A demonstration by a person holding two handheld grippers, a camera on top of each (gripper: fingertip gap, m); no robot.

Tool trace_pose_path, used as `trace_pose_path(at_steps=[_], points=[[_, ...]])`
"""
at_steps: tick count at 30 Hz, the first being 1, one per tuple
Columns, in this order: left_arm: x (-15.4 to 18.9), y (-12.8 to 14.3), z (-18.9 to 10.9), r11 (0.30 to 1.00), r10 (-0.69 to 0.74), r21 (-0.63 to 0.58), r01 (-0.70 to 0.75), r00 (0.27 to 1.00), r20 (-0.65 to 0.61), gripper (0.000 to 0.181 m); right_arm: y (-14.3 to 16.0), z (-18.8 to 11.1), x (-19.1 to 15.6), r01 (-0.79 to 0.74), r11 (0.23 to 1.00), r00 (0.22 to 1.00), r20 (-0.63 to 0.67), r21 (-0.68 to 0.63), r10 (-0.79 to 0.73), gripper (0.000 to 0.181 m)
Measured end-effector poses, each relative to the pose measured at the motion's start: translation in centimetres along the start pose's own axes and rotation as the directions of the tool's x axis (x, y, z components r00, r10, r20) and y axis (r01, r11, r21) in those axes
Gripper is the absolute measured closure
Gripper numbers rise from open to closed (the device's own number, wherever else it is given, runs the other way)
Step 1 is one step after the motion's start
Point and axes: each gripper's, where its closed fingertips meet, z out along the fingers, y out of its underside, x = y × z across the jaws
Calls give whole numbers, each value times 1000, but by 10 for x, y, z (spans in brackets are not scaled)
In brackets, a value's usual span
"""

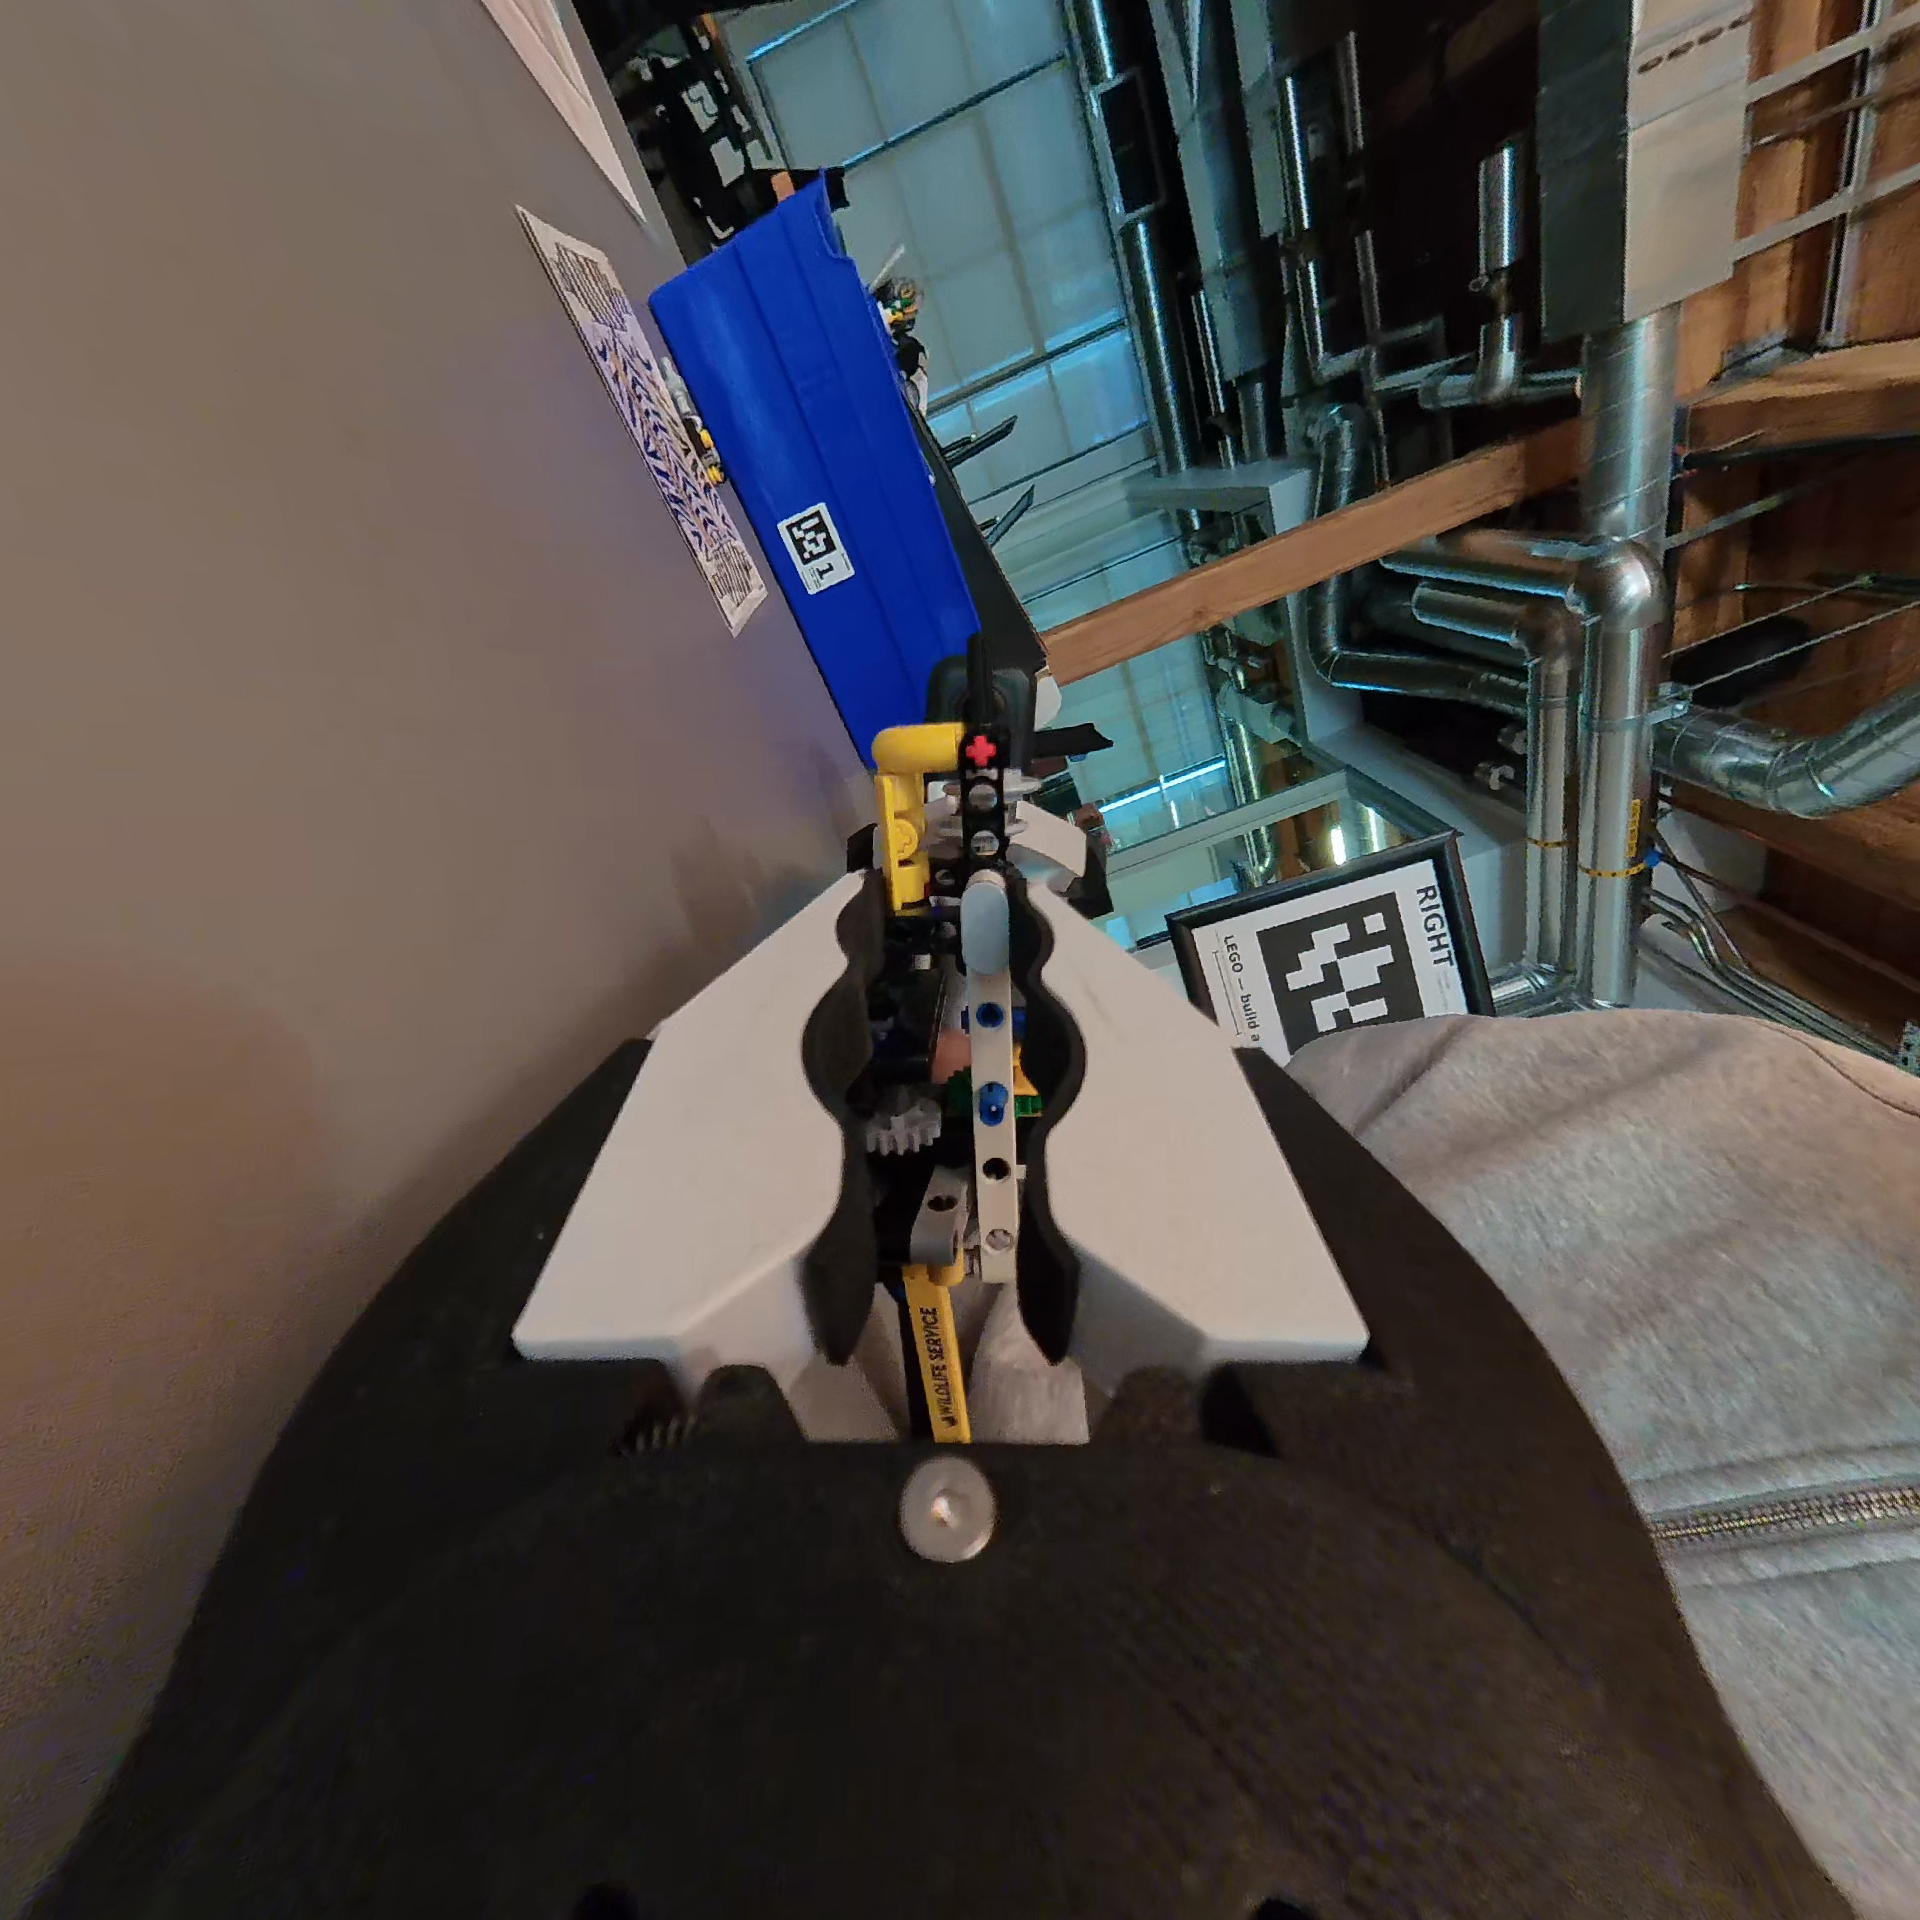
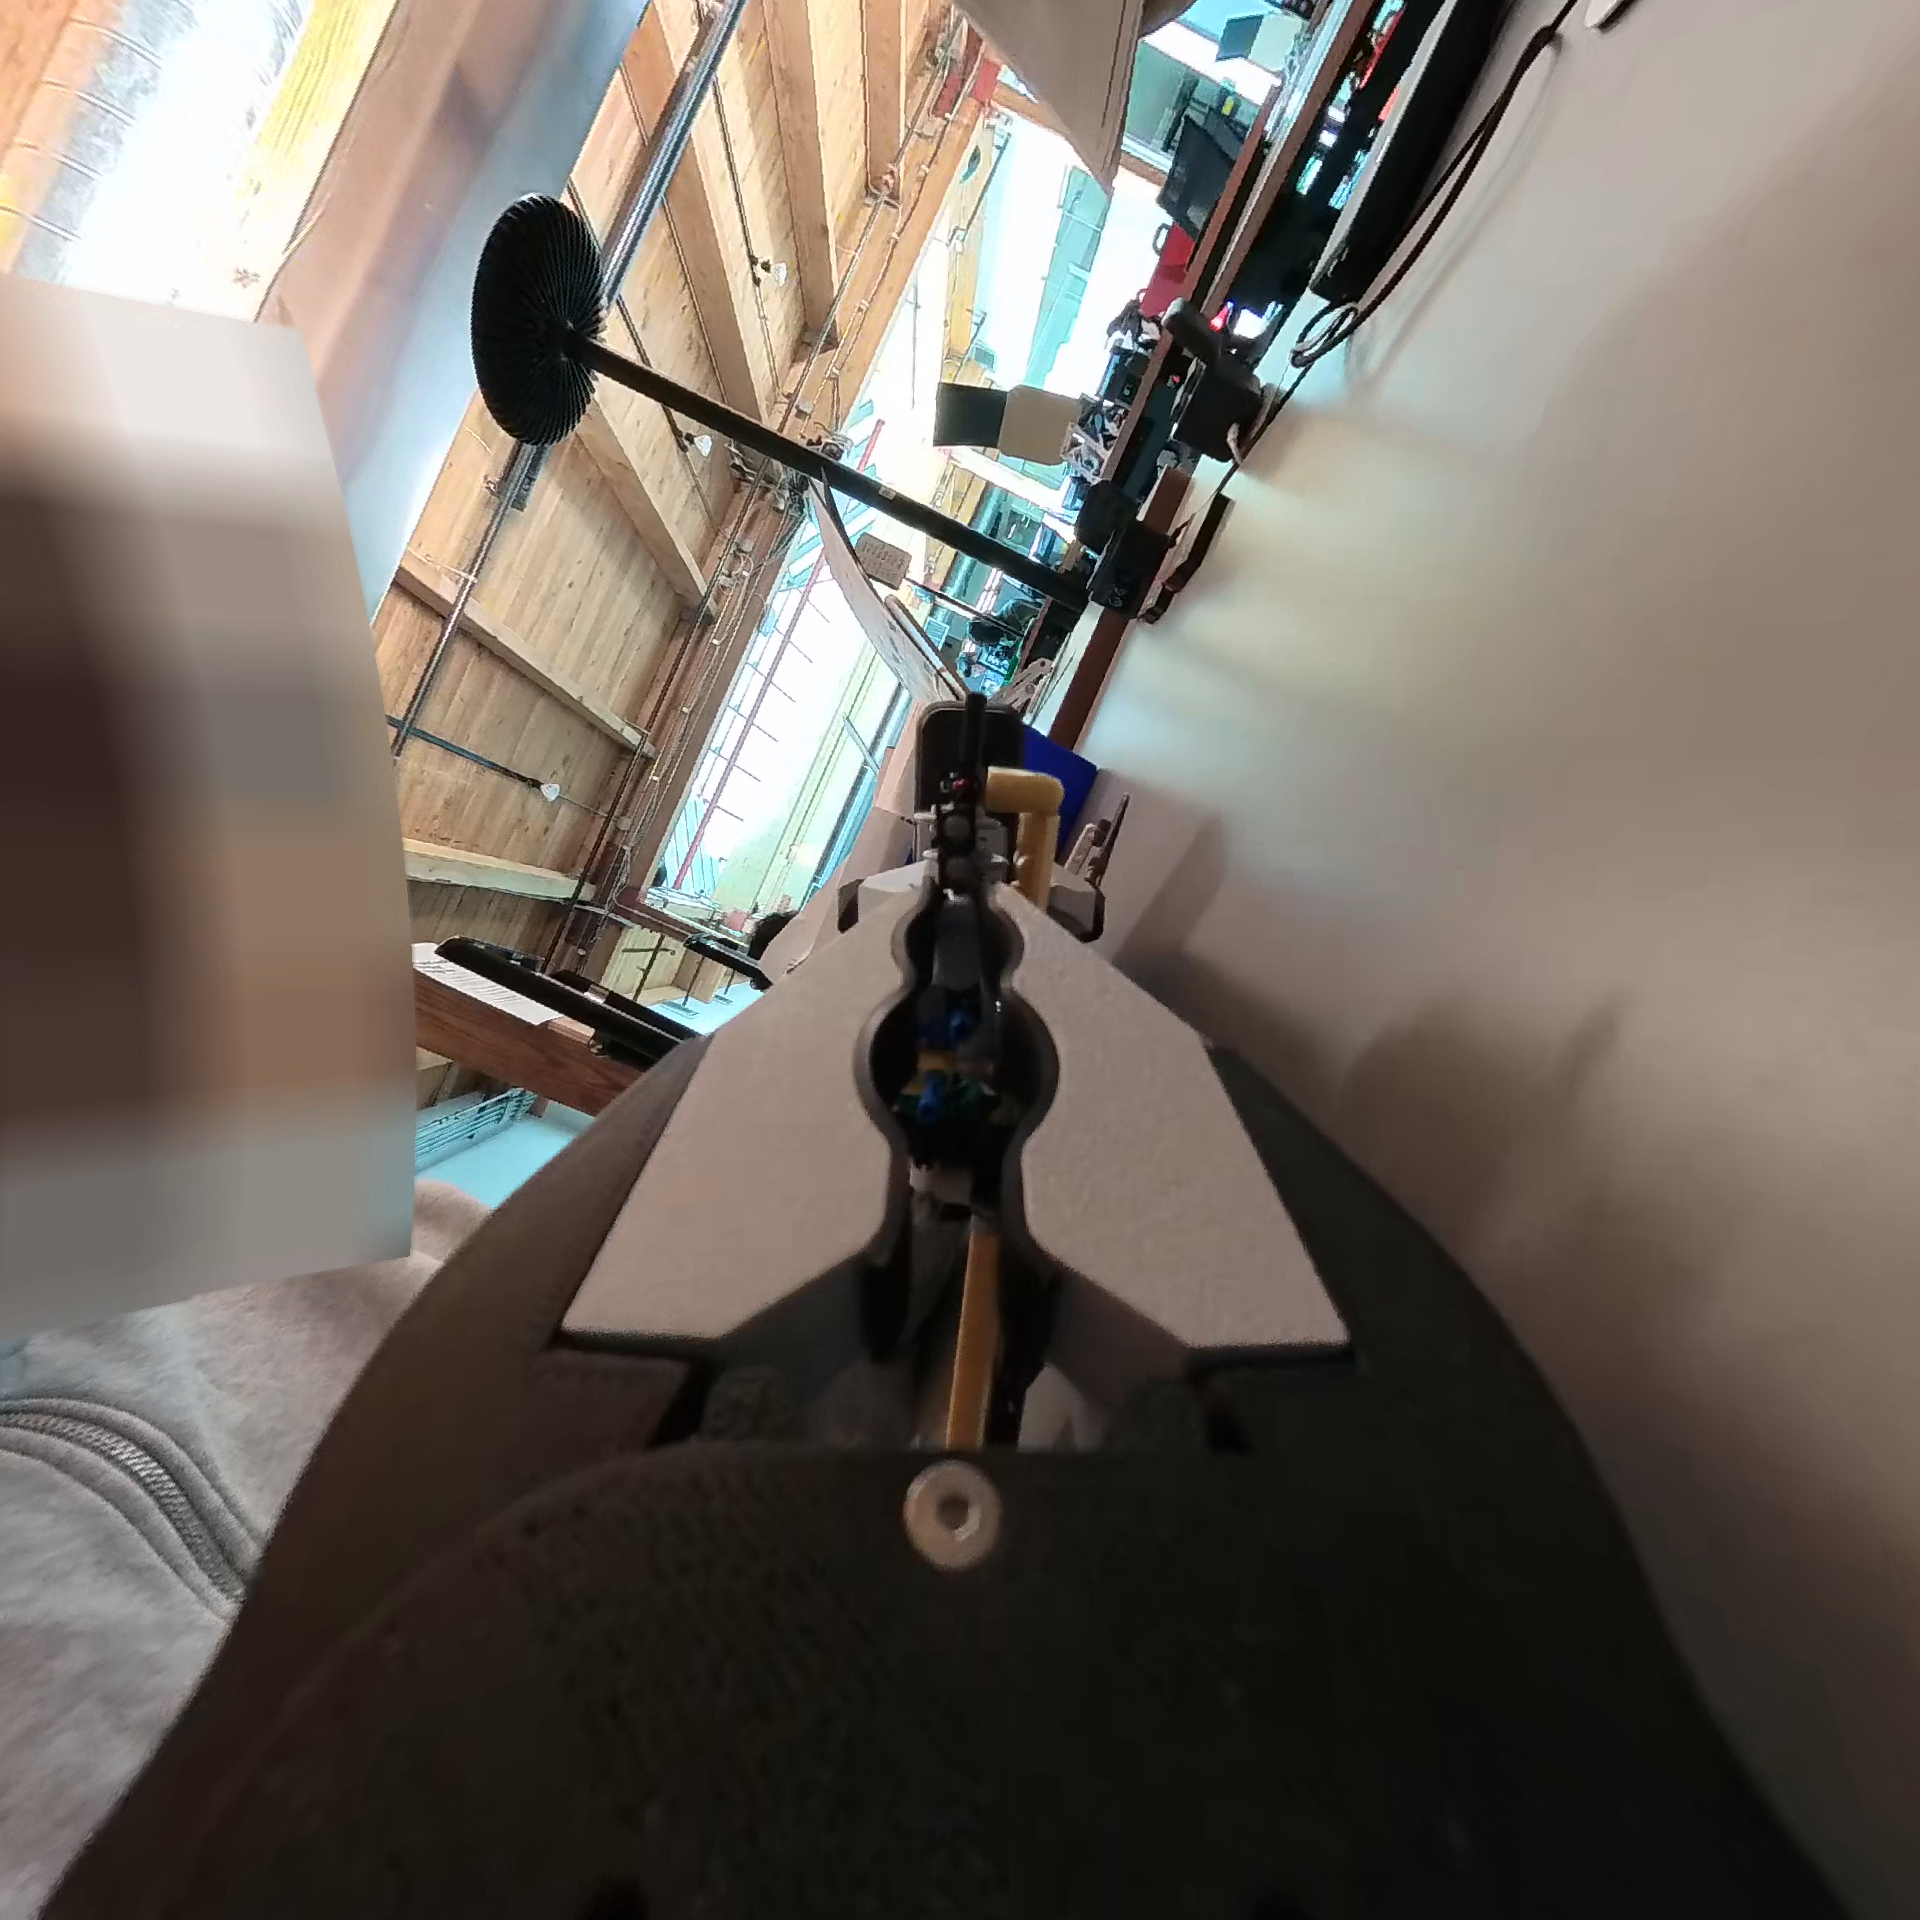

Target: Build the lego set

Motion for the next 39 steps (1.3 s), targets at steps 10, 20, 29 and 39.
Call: trace_pose_path(at_steps=[10, 20, 29, 39], points=[[2, 5, 2, 998, 58, -33, -58, 998, 5, 159, 3, -4, -1, -34, 998, 999, 29, -50, 35, 176], [7, 6, 5, 995, 93, -35, -94, 995, -17, 160, 3, -8, -6, -76, 995, 992, 99, -67, 83, 176], [13, 7, 10, 986, 160, -38, -161, 987, -15, 160, 1, -13, -13, -10, 997, 992, 122, -83, 20, 176], [23, 8, 11, 970, 240, -29, -241, 970, -41, 160, 4, -16, -24, 71, 992, 985, 166, -101, -54, 176]])
